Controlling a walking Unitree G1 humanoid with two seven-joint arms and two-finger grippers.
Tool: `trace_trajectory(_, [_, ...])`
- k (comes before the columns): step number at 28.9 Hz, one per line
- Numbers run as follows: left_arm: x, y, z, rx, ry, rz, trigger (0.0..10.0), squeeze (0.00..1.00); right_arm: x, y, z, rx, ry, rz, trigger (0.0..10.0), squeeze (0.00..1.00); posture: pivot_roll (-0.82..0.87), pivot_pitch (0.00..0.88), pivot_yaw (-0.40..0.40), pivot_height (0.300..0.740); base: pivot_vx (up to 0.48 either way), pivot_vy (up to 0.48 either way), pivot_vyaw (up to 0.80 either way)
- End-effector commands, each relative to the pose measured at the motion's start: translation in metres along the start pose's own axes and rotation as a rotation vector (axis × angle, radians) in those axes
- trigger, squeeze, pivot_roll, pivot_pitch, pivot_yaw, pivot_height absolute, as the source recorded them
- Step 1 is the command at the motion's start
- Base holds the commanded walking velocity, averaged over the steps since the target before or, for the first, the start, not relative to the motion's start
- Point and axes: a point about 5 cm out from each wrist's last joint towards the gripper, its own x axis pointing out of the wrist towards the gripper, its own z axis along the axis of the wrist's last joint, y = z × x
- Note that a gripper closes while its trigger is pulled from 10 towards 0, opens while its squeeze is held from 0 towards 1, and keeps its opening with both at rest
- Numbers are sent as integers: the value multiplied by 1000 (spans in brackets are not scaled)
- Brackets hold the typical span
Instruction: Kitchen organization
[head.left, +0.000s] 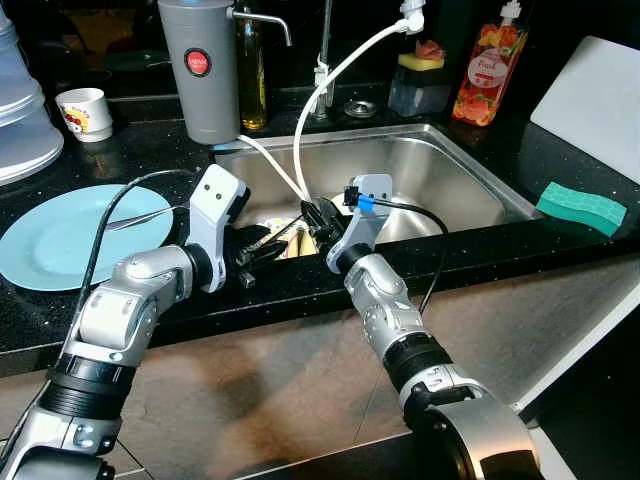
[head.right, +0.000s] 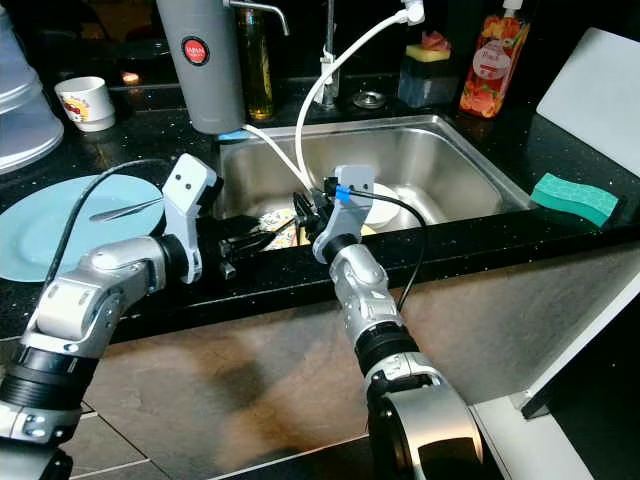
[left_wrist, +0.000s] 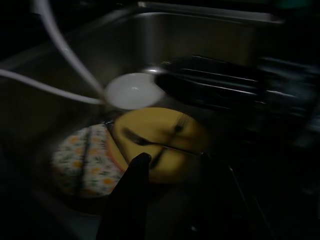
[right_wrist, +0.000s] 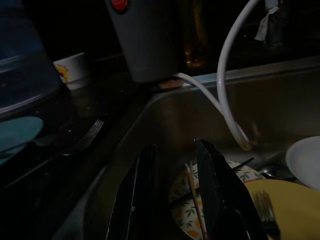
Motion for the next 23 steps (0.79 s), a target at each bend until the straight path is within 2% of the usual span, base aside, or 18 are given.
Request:
trace_trajectory(1, [-8, 28, 10, 72, -16, 205, 10000, 0, 4, 6, 8, 18, -24, 51, 10000, 0, 33, 116, -11, 740, 0, 0, 0])
trace_trajectory(3, [-16, 49, 15, 163, 14, 374, 10000, 0, 6, 14, 12, 19, -31, 115, 10000, 0, 33, 116, -11, 740, 0, 0, 0])
trace_trajectory(4, [-16, 49, 15, 163, 14, 374, 10000, 0, 6, 14, 12, 19, -31, 115, 10000, 0, 33, 116, -11, 740, 0, 0, 0])
trace_trajectory(5, [-24, 61, 17, 186, 40, 450, 10000, 94, 6, 19, 14, 8, -30, 160, 10000, 0, 31, 119, -12, 740, 0, 0, 0])
trace_trajectory(6, [-29, 68, 18, 176, 53, 478, 10000, 94, 6, 22, 16, 2, -29, 184, 10000, 0, 31, 119, -12, 740, 0, 0, 0])
trace_trajectory(7, [-33, 73, 17, 161, 64, 503, 10000, 1000, 6, 24, 16, -2, -26, 201, 10000, 0, 31, 119, -12, 740, 0, 0, 0])
trace_trajectory(12, [-44, 88, 11, 150, 120, 562, 10000, 1000, 5, 28, 17, -34, -15, 247, 10000, 0, 30, 122, -13, 740, 0, 0, 0])
trace_trajectory(13, [-45, 91, 7, 115, 124, 561, 10000, 165, 5, 29, 18, -45, -12, 260, 10000, 0, 30, 122, -13, 740, 0, 0, 0])
trace_trajectory(14, [-46, 94, 3, 65, 129, 546, 10000, 0, 5, 30, 19, -60, -9, 272, 10000, 0, 29, 125, -15, 740, 0, 0, 0])
trace_trajectory(15, [-46, 94, 3, 65, 129, 546, 10000, 0, 5, 30, 19, -60, -9, 272, 10000, 0, 29, 125, -15, 740, 0, 0, 0])
trace_trajectory(19, [-50, 104, -12, -118, 63, 449, 10000, 0, 4, 35, 24, -112, -3, 320, 10000, 0, 29, 128, -18, 740, 0, 0, 0])
trace_trajectory(23, [-54, 109, -17, -158, 73, 467, 10000, 0, 5, 37, 26, -119, -5, 329, 10000, 0, 27, 129, -20, 740, 0, 0, 0])
